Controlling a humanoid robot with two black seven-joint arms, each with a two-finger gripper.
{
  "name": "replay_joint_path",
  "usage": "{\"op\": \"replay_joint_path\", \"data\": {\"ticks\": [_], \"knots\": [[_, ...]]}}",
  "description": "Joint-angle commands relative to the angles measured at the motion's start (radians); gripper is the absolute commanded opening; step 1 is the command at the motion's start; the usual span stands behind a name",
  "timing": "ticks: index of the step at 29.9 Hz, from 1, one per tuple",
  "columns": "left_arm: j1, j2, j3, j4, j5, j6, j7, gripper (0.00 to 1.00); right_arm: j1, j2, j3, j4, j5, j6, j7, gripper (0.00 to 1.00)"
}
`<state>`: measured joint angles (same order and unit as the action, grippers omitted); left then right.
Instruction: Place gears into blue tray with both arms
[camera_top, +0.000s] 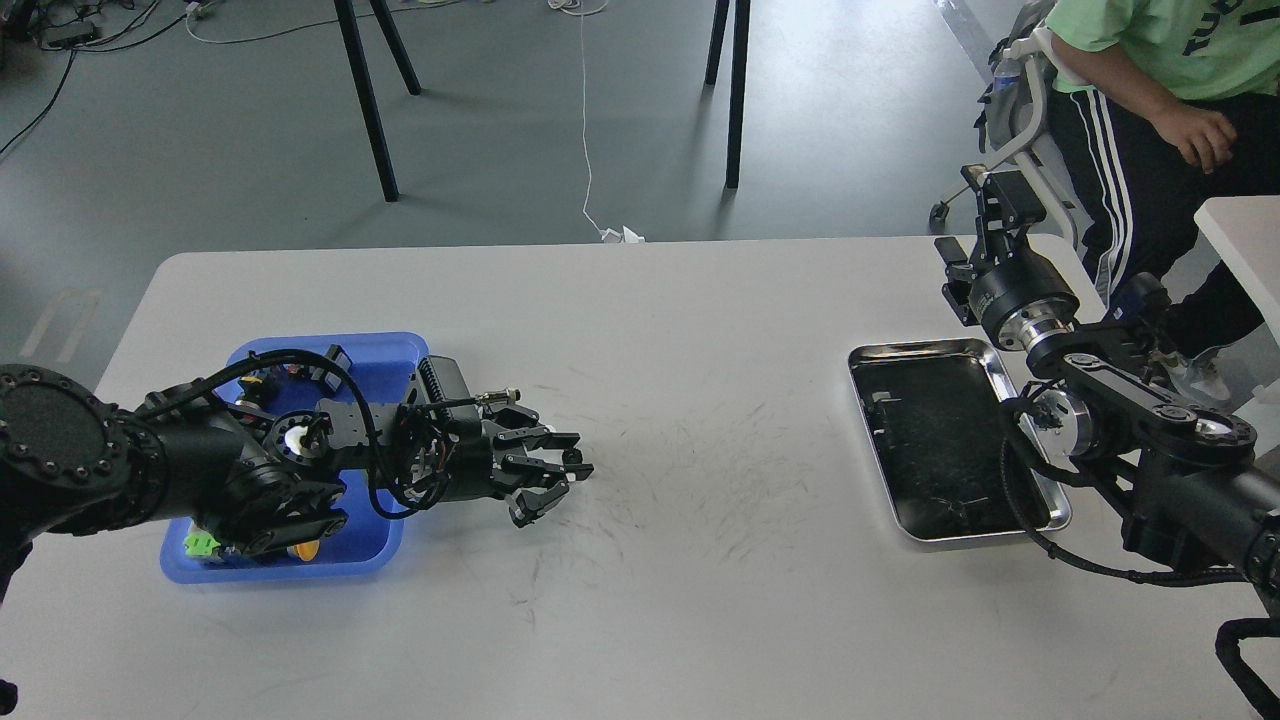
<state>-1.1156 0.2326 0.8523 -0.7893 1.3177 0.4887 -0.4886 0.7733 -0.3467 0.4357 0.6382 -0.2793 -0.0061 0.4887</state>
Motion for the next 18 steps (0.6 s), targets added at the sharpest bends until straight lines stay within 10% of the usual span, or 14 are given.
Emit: {"op": "replay_joint_path", "data": {"ticks": [1,18], "knots": [[-0.001,-0.004,0.001,0.004,0.002,0.000,0.000,0.31,0.000,0.000,0.000,0.002,0.000,0.000,0.000,0.96],[-0.044,0.103,-0.018,-0.045,-0.002,0.000,0.000,0.17,-0.006,0.002,0.000,0.000,0.000,-0.002,0.000,0.96]]}}
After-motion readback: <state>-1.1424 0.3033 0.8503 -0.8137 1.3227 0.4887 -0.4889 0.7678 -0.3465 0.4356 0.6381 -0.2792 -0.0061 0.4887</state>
